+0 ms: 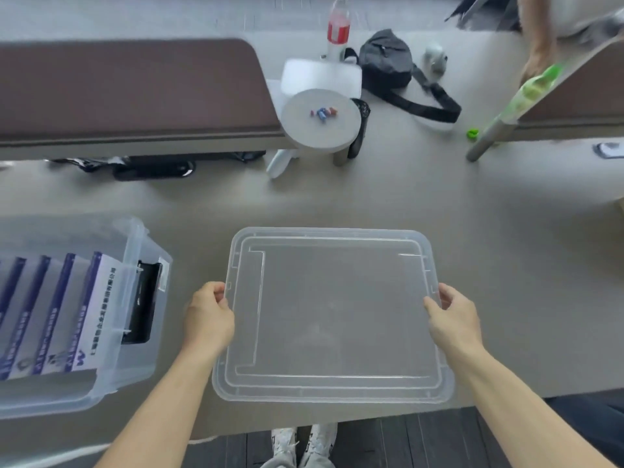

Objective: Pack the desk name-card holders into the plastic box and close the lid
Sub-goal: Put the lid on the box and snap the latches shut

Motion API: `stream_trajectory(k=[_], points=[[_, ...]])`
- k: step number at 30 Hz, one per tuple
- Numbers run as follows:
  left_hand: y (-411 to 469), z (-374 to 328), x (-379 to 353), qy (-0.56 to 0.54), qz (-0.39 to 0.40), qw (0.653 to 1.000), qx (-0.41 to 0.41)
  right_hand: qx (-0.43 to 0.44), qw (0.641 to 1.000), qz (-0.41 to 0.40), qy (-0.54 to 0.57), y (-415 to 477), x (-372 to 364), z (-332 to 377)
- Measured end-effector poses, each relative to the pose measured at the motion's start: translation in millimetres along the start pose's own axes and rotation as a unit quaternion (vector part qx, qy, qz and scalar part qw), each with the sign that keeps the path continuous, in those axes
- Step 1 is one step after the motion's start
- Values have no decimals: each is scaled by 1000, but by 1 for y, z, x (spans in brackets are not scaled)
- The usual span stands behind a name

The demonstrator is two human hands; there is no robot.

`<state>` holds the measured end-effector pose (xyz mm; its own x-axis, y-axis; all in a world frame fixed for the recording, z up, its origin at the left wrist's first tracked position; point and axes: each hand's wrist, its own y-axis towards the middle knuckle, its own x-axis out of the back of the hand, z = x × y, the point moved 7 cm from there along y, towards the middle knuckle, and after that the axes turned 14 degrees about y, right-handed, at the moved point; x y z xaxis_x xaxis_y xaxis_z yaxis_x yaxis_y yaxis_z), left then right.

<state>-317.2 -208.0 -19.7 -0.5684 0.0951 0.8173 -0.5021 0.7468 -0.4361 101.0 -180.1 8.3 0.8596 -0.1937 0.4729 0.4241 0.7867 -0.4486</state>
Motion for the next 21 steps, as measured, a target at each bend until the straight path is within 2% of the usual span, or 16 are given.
stream_trajectory(k=[6,11,17,21], points=[[-34,-56,140,-91,-153,982,-71,164,982,-41,79,-34,48,119],[-62,-101,246,-161,-252,947,-120,294,940,-48,167,-68,83,225],[-101,-131,343,-214,-337,894,-203,364,899,-18,244,-104,112,319],[-105,-121,366,-242,-354,881,-200,411,876,-21,253,-126,112,354]])
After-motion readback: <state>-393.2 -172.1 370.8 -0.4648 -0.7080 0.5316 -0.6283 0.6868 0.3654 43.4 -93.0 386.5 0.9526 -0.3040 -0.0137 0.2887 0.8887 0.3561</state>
